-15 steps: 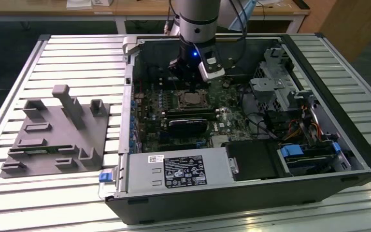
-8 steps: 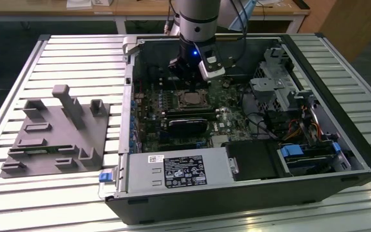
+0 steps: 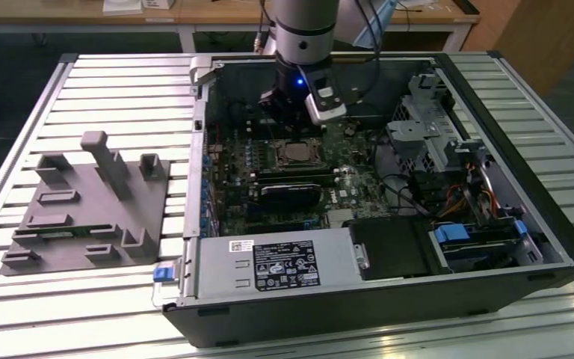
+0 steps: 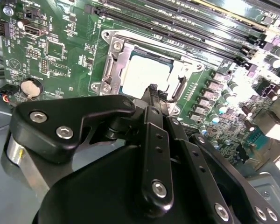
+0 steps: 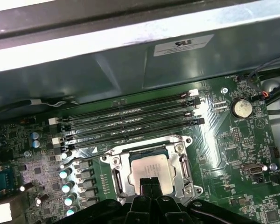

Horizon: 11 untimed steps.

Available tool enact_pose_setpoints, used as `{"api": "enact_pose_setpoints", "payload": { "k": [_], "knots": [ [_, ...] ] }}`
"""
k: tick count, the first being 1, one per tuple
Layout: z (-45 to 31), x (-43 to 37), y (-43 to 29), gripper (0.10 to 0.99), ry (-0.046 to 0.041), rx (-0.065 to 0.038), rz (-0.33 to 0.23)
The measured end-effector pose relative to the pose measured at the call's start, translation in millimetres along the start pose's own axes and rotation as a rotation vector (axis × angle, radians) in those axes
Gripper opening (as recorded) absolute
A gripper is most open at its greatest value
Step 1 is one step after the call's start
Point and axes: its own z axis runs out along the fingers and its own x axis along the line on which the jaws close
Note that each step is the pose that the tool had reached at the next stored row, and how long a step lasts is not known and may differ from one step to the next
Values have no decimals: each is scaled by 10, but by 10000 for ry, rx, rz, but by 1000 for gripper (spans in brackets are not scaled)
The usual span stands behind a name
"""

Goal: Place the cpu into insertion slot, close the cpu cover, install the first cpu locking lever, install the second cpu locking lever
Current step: 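Install the first cpu locking lever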

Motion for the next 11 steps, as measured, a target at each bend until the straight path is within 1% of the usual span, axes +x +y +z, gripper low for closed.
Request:
{"api": "enact_pose_setpoints", "payload": {
  "k": [11],
  "knots": [
    [-2, 89, -20, 106, 0, 0, 0]
  ]
}}
